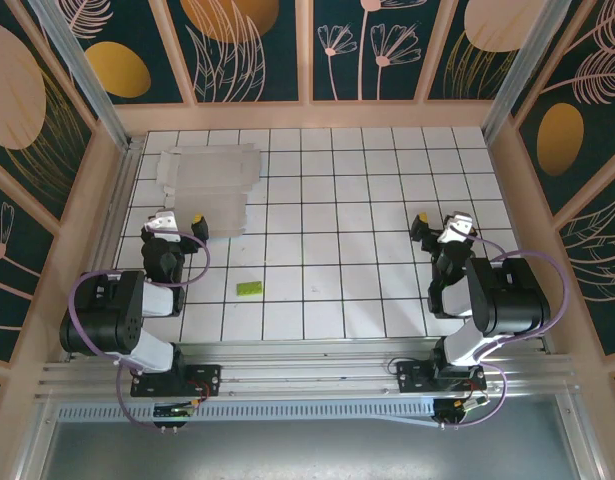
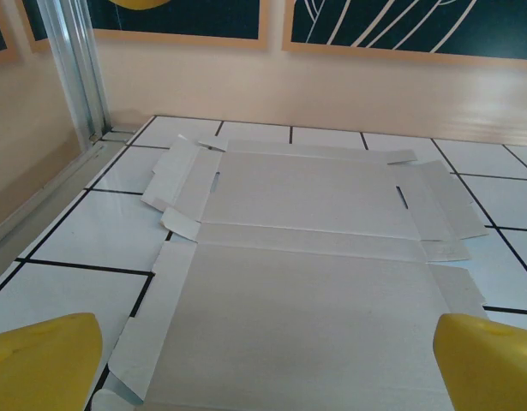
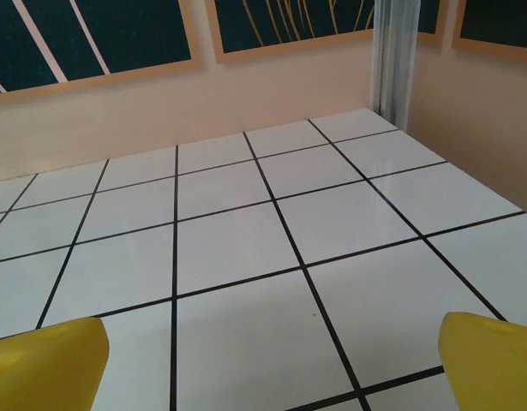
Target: Fold the paper box
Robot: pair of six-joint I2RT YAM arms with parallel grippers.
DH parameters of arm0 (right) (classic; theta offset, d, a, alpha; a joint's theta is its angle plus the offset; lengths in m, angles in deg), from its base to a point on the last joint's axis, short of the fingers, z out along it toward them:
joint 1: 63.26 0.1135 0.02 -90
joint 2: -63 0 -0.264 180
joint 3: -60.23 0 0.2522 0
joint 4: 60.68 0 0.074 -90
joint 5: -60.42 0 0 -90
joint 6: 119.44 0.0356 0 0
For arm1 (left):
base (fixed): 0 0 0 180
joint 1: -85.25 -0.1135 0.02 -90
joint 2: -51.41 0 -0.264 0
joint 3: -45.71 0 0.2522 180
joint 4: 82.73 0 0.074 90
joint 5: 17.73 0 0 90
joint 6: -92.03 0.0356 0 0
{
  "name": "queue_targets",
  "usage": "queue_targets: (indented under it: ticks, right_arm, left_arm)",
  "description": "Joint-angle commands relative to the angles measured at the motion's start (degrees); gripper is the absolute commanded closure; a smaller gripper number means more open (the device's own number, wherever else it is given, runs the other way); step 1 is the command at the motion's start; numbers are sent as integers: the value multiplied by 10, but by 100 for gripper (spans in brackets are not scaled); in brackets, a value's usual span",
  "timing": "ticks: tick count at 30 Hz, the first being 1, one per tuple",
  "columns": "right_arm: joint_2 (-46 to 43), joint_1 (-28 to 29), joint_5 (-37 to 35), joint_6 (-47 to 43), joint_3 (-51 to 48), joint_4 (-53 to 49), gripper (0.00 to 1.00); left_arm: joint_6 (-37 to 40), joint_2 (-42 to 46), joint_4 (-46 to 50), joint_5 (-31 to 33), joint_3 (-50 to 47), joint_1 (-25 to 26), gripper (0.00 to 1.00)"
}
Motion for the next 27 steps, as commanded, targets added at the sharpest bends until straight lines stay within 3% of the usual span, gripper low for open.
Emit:
queue_targets:
  ticks: [1, 20, 23, 25, 27]
  right_arm:
    - [-4, -3, 4, -2, 10, 5, 1]
    - [-9, -4, 23, -5, 4, 12, 1]
    - [-67, 4, 15, -16, -2, -18, 1]
    - [-148, 19, -4, -27, 10, -105, 1]
    - [-232, 35, -11, 27, 36, -209, 2]
  left_arm:
    - [6, 1, -14, 2, 10, 3, 1]
    - [7, 3, -19, 0, 6, 3, 1]
    - [11, 28, -44, -7, -19, 3, 1]
    - [-3, 80, -50, 25, -49, 3, 1]
    - [-36, 161, 34, 59, -48, 4, 1]
